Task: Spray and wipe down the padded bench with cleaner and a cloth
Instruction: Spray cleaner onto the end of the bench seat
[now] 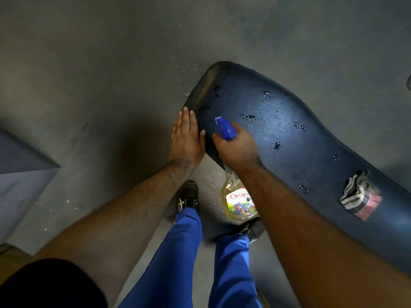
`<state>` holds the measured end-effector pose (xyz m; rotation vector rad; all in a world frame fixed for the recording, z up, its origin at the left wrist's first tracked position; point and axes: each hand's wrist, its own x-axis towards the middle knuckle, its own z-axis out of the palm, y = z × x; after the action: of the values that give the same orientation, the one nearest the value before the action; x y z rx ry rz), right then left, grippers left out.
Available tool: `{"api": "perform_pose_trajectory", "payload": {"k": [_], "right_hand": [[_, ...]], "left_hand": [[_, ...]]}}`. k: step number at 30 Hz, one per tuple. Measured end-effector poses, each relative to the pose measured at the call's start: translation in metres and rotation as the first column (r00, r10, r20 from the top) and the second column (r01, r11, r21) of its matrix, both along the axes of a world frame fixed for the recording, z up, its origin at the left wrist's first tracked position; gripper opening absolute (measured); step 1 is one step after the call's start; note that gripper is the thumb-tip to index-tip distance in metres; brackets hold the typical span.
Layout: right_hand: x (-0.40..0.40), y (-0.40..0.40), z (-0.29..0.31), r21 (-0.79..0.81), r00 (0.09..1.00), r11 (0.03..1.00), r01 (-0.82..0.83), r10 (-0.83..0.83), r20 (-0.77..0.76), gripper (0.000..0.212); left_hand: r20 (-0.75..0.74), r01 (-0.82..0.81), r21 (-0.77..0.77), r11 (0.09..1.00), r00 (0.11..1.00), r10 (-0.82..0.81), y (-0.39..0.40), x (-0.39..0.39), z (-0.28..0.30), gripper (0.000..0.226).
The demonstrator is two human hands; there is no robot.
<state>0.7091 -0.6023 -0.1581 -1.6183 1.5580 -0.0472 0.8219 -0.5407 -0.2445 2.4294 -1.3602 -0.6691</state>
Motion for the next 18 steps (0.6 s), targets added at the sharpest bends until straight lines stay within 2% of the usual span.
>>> {"api": "perform_pose_trajectory", "payload": {"k": [5, 11, 14, 16, 18], "right_hand": [[-0.025, 0.011, 0.03, -0.002, 0.983, 0.993, 0.114, -0.113, 0.144, 0.009], [-0.079, 0.018, 0.079, -0.008, 0.903, 0.955, 0.297, -0.278, 0.328, 0.013], [-0.118, 0.019, 0.104, -0.07, 0.861, 0.927, 0.368, -0.312, 0.401, 0.017], [-0.147, 0.019, 0.12, -0.098, 0.839, 0.911, 0.4, -0.321, 0.439, 0.019], [-0.177, 0.017, 0.134, -0.071, 0.794, 0.896, 0.439, -0.349, 0.498, 0.019]], "left_hand": [[0.017, 0.092, -0.026, 0.995, 0.996, -0.092, 0.001, -0.009, 0.037, 0.064], [-0.125, 0.285, -0.034, 0.958, 0.95, -0.287, -0.005, -0.044, 0.09, 0.061], [-0.287, 0.444, 0.002, 0.896, 0.858, -0.425, -0.014, -0.08, 0.117, 0.054], [-0.392, 0.589, -0.001, 0.808, 0.743, -0.542, -0.021, -0.114, 0.132, 0.051], [-0.445, 0.685, 0.064, 0.726, 0.67, -0.594, -0.031, -0.154, 0.143, 0.025]]}}
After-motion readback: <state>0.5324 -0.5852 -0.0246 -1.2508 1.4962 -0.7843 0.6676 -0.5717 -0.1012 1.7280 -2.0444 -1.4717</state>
